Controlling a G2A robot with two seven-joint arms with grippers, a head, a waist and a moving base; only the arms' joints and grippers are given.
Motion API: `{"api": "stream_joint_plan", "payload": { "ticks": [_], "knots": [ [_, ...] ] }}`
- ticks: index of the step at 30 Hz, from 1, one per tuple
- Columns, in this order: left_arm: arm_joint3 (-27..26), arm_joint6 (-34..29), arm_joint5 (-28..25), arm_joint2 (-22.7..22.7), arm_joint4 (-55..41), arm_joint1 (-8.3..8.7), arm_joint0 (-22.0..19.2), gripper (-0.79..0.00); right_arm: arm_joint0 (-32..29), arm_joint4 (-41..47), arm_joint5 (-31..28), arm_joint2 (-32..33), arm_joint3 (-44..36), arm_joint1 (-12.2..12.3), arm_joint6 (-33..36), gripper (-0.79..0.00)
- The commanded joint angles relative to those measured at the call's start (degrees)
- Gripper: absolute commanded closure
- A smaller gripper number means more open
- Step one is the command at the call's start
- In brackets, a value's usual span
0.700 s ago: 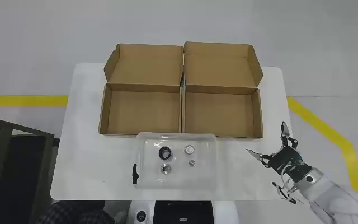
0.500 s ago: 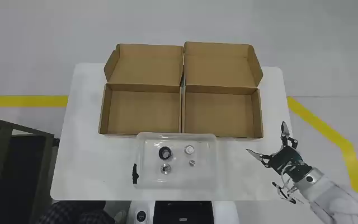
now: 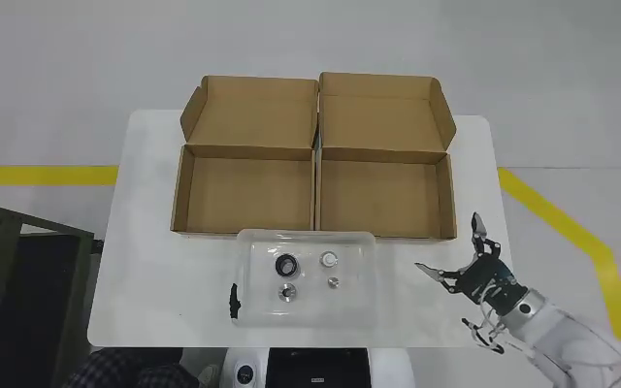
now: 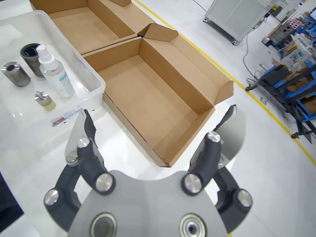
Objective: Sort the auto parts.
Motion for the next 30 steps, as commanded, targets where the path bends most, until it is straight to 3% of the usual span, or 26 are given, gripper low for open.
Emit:
{"api": "stream_joint_plan", "payload": {
  "ticks": [1, 14, 30],
  "knots": [
    [0.0, 0.0, 0.0, 0.0, 0.0, 0.0, 0.0, -0.785, 1.2, 0.98, -1.1, -1.91, 0.07, 0.06, 1.56, -0.785],
    [0.0, 0.0, 0.0, 0.0, 0.0, 0.0, 0.0, -0.785, 9.16, 5.58, -5.74, -16.57, 0.85, 0.21, 10.86, -0.785],
    [0.0, 0.0, 0.0, 0.0, 0.0, 0.0, 0.0, -0.785, 18.93, 3.2, -7.06, -32.22, 5.16, -0.11, 16.09, -0.785]
  ]
}}
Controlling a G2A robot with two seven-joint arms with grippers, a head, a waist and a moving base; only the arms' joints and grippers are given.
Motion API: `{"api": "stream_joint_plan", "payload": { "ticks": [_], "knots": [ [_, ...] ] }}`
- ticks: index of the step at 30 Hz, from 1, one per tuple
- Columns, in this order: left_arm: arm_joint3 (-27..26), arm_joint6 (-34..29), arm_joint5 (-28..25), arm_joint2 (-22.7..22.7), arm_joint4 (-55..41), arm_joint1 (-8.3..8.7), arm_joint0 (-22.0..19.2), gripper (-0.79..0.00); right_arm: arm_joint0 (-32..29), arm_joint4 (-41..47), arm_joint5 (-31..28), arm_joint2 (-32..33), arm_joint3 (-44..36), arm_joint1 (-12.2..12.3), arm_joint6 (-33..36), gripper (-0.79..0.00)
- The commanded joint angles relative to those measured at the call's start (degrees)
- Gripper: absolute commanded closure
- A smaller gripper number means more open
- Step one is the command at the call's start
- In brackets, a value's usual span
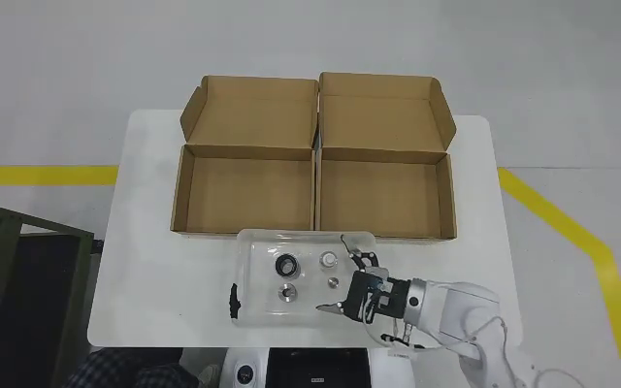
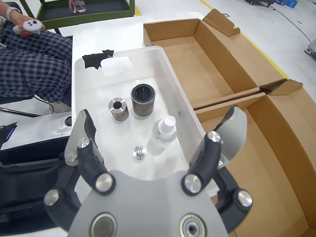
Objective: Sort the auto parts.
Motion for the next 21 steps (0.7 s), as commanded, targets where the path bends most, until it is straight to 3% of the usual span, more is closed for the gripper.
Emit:
{"api": "stream_joint_plan", "payload": {
  "ticks": [1, 20, 21],
  "knots": [
    [0.0, 0.0, 0.0, 0.0, 0.0, 0.0, 0.0, -0.785, 0.94, -0.2, 0.68, -1.06, 0.97, -0.06, 0.41, -0.785],
    [0.0, 0.0, 0.0, 0.0, 0.0, 0.0, 0.0, -0.785, 3.77, -2.54, 1.82, -5.11, 5.5, 0.48, 5.59, -0.785],
    [0.0, 0.0, 0.0, 0.0, 0.0, 0.0, 0.0, -0.785, 3.96, -2.53, 1.88, -5.16, 5.69, 0.51, 5.82, -0.757]
  ]
}}
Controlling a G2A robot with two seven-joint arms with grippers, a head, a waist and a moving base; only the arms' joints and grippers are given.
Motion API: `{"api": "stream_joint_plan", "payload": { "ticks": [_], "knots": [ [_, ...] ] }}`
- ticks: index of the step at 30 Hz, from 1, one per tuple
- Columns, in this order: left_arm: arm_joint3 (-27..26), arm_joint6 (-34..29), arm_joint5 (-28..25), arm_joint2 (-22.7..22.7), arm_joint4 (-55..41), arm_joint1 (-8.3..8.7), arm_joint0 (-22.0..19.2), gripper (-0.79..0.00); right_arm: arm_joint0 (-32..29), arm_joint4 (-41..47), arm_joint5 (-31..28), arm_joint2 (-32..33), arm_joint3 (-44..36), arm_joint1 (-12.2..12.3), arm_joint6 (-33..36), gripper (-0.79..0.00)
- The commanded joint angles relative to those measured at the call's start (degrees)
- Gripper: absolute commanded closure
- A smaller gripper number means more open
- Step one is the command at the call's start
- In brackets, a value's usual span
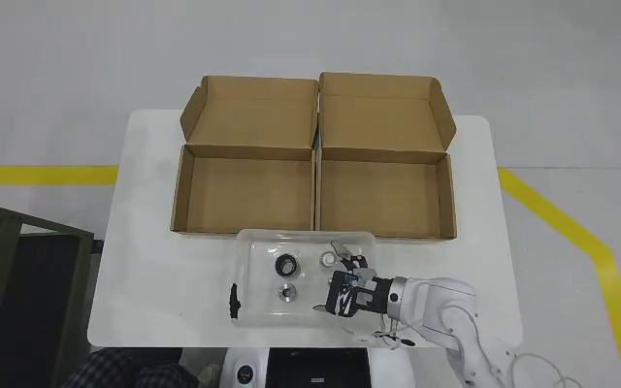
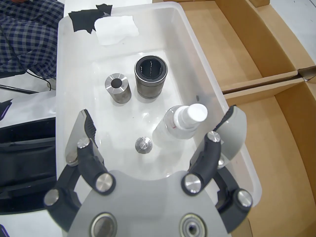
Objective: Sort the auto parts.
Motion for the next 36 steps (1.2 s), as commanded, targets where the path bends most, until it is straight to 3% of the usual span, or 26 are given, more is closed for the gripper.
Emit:
{"api": "stream_joint_plan", "payload": {
  "ticks": [1, 6, 15, 21, 27, 31, 36],
  "knots": [
    [0.0, 0.0, 0.0, 0.0, 0.0, 0.0, 0.0, -0.785, 0.28, 0.14, 0.24, -0.07, 0.44, 0.05, 0.5, -0.699],
    [0.0, 0.0, 0.0, 0.0, 0.0, 0.0, 0.0, -0.785, 0.96, 1.45, 1.29, -0.31, 1.6, 0.13, 2.15, -0.742],
    [0.0, 0.0, 0.0, 0.0, 0.0, 0.0, 0.0, -0.785, 3.16, 4.43, 2.93, -1.05, 3.45, 0.13, 4.41, -0.665],
    [0.0, 0.0, 0.0, 0.0, 0.0, 0.0, 0.0, -0.785, 4.55, 5.94, 3.79, -1.75, 4.75, 0.12, 5.4, -0.388],
    [0.0, 0.0, 0.0, 0.0, 0.0, 0.0, 0.0, -0.785, 5.34, 6.79, 4.24, -2.1, 5.32, 0.22, 5.99, -0.299],
    [0.0, 0.0, 0.0, 0.0, 0.0, 0.0, 0.0, -0.785, 5.52, 7.38, 4.37, -2.0, 5.32, 0.36, 6.01, 0.0],
    [0.0, 0.0, 0.0, 0.0, 0.0, 0.0, 0.0, -0.785, 5.37, 9.4, 4.1, -1.3, 3.67, 0.6, 5.61, 0.0]
  ]
}}
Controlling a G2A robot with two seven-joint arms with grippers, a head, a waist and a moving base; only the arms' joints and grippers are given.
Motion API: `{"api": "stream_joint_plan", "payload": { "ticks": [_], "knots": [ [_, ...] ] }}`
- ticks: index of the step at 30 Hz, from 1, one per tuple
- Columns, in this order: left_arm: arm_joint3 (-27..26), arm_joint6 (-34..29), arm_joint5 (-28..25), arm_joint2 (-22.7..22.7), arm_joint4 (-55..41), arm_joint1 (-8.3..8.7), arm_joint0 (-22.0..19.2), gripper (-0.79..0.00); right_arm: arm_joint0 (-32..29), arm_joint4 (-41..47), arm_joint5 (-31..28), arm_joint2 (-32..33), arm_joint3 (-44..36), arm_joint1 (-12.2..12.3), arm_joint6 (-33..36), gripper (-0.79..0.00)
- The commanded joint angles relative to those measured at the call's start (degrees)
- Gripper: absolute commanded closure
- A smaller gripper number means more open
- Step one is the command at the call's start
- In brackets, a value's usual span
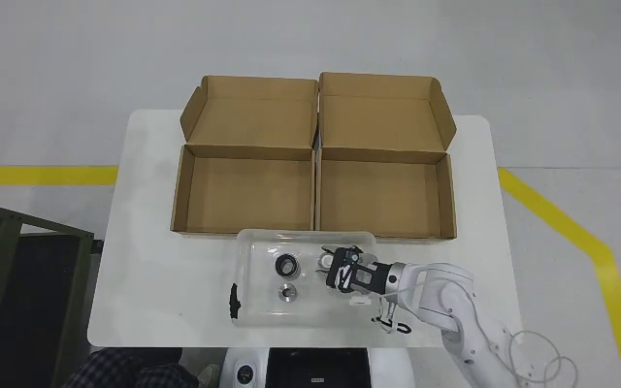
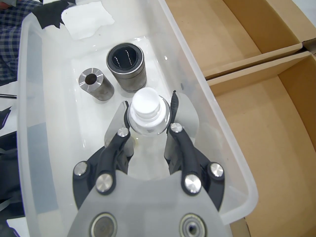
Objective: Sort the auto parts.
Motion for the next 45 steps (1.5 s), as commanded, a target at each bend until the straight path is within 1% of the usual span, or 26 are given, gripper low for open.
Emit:
{"api": "stream_joint_plan", "payload": {
  "ticks": [1, 12, 20, 29, 36, 45],
  "knots": [
    [0.0, 0.0, 0.0, 0.0, 0.0, 0.0, 0.0, -0.785, -0.09, 1.1, -0.07, 0.4, -0.64, 0.09, -0.45, 0.0],
    [0.0, 0.0, 0.0, 0.0, 0.0, 0.0, 0.0, -0.785, -1.01, 12.29, -0.18, 4.32, -3.94, 0.64, -4.49, 0.0],
    [0.0, 0.0, 0.0, 0.0, 0.0, 0.0, 0.0, -0.785, -0.94, 21.15, 1.16, 6.79, -6.31, 0.77, -8.91, 0.0],
    [0.0, 0.0, 0.0, 0.0, 0.0, 0.0, 0.0, -0.785, -1.1, 28.46, 2.14, 9.3, -7.57, 0.98, -11.8, 0.0],
    [0.0, 0.0, 0.0, 0.0, 0.0, 0.0, 0.0, -0.785, -1.27, 32.17, 3.05, 11.08, -7.41, 0.98, -15.89, 0.0],
    [0.0, 0.0, 0.0, 0.0, 0.0, 0.0, 0.0, -0.785, -0.59, 34.32, 2.96, 12.62, -8.54, 1.06, -17.64, 0.0]
  ]
}}
